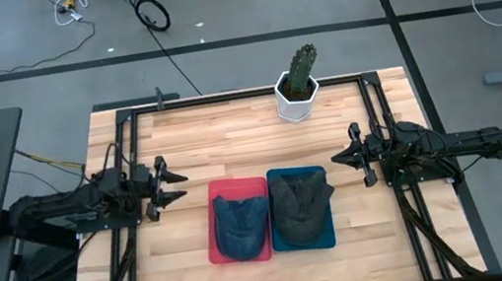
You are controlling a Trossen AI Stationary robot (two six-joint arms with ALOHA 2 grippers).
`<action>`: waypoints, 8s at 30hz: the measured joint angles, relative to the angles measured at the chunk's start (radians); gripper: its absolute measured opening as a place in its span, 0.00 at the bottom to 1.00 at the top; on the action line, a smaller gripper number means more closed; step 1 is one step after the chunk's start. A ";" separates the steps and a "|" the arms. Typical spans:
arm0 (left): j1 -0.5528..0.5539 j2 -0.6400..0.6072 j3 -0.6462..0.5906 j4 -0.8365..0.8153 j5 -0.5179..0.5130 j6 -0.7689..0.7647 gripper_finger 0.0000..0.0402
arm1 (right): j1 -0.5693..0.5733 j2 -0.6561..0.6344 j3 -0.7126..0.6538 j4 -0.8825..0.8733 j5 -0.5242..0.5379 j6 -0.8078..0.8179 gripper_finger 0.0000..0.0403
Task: Pick & Place hat
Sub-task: Return to Home Position
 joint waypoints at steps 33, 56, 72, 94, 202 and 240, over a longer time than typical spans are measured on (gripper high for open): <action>0.002 -0.040 -0.001 -0.065 -0.006 0.120 0.51 | 0.000 0.000 0.000 0.000 0.000 0.000 0.05; 0.002 -0.040 -0.001 -0.058 -0.009 0.119 0.51 | 0.000 0.000 0.000 0.000 0.000 0.000 0.05; 0.002 -0.040 -0.001 -0.058 -0.009 0.119 0.51 | 0.000 0.000 0.000 0.000 0.000 0.000 0.05; 0.002 -0.040 -0.001 -0.057 -0.009 0.119 0.51 | 0.000 0.000 0.000 0.000 0.000 0.000 0.05; 0.002 -0.040 -0.001 -0.057 -0.009 0.119 0.51 | 0.000 0.000 0.000 0.000 0.000 0.000 0.05; 0.002 -0.040 -0.001 -0.057 -0.009 0.119 0.51 | 0.000 0.000 0.000 0.000 0.000 0.000 0.05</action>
